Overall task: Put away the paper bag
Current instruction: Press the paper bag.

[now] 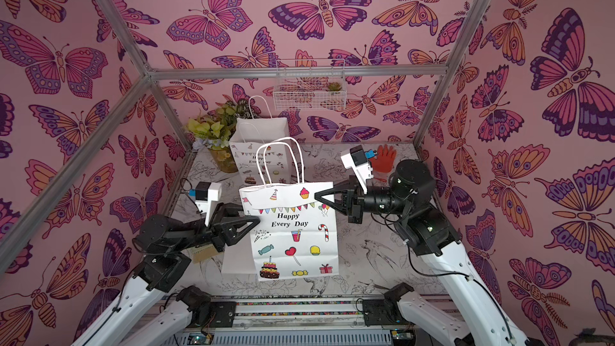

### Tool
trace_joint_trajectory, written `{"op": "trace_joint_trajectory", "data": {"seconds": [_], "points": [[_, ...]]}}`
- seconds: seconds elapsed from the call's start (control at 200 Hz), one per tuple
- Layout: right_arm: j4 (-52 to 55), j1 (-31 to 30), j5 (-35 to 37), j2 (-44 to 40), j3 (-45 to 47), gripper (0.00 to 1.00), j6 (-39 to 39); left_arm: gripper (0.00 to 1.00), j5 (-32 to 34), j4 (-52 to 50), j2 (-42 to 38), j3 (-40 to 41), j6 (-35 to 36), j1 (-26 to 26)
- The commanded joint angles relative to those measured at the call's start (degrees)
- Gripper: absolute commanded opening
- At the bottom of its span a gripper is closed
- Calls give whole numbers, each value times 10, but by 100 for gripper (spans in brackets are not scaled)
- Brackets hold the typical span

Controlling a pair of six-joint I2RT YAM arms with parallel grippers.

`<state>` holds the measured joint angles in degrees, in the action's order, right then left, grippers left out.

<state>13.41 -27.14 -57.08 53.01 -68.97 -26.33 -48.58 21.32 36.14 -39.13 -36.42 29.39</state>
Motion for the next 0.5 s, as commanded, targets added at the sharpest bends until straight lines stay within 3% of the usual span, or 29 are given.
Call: {"op": "trace_joint_trajectory", "data": {"seconds": [0.0, 0.1, 0.275, 0.33, 0.441, 0.496], "points": [[10, 0, -22, -7, 12, 0, 8, 20, 17, 21, 3, -6, -5, 0], [17, 0, -25, -8, 15, 0, 11, 5, 16, 35, 9, -4, -13, 1], [15, 0, -26, -10, 18, 0, 8, 0, 22, 39, 3, -2, -16, 1], [3, 0, -31, -12, 26, 10, -4, 0, 33, 38, -1, -1, -16, 1], [-36, -2, -50, -21, 55, 45, -36, 0, 50, 37, -7, 0, -20, 1], [-49, -3, -54, -28, 71, 55, -48, 0, 58, 37, -10, 1, -20, 1]]}}
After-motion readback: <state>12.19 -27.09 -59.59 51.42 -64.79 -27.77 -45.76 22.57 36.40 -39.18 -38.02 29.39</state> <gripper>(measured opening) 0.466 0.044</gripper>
